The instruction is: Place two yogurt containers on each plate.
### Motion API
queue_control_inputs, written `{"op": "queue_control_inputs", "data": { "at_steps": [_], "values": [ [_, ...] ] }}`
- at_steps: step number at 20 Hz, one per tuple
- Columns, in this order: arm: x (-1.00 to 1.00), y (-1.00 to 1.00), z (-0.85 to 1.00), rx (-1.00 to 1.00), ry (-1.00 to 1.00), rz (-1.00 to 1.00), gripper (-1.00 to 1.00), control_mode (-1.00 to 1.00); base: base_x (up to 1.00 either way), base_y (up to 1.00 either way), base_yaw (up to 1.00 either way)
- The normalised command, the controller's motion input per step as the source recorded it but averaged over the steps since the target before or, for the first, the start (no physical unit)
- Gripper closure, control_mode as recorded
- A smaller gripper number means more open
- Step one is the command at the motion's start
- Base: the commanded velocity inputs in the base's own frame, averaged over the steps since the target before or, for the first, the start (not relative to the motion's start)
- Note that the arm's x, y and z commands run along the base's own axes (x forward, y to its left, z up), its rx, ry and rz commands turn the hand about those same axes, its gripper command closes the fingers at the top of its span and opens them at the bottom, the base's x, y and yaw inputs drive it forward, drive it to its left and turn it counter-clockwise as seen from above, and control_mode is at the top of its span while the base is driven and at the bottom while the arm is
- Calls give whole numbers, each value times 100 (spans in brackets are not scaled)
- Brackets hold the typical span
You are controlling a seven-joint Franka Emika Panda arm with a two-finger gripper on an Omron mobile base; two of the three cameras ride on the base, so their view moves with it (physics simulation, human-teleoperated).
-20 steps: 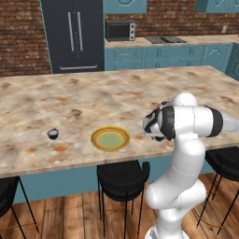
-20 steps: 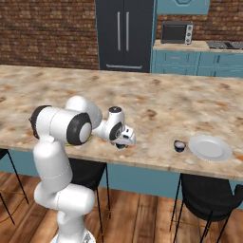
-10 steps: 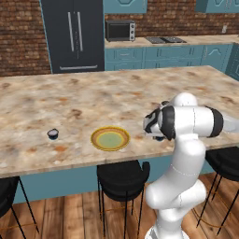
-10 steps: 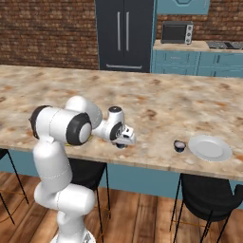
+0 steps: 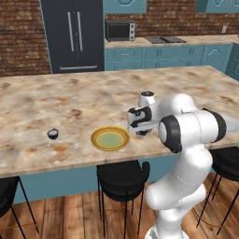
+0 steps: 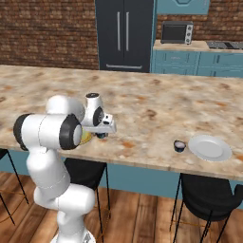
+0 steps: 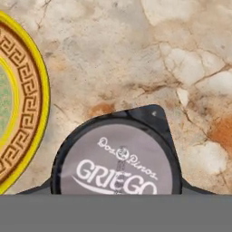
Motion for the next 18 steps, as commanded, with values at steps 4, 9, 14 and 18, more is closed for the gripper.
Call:
{"op": "queue_control_inputs", "data": {
  "at_steps": [4, 9, 14, 18],
  "values": [
    [64, 100, 5, -5, 40, 16, 100, -100, 0, 0, 0],
    [40, 69, -30, -1, 22, 6, 100, -100, 0, 0, 0],
    [17, 21, -63, 0, 1, 0, 100, -100, 0, 0, 0],
    [2, 20, -41, 0, 0, 0, 100, -100, 0, 0, 0]
  ]
}}
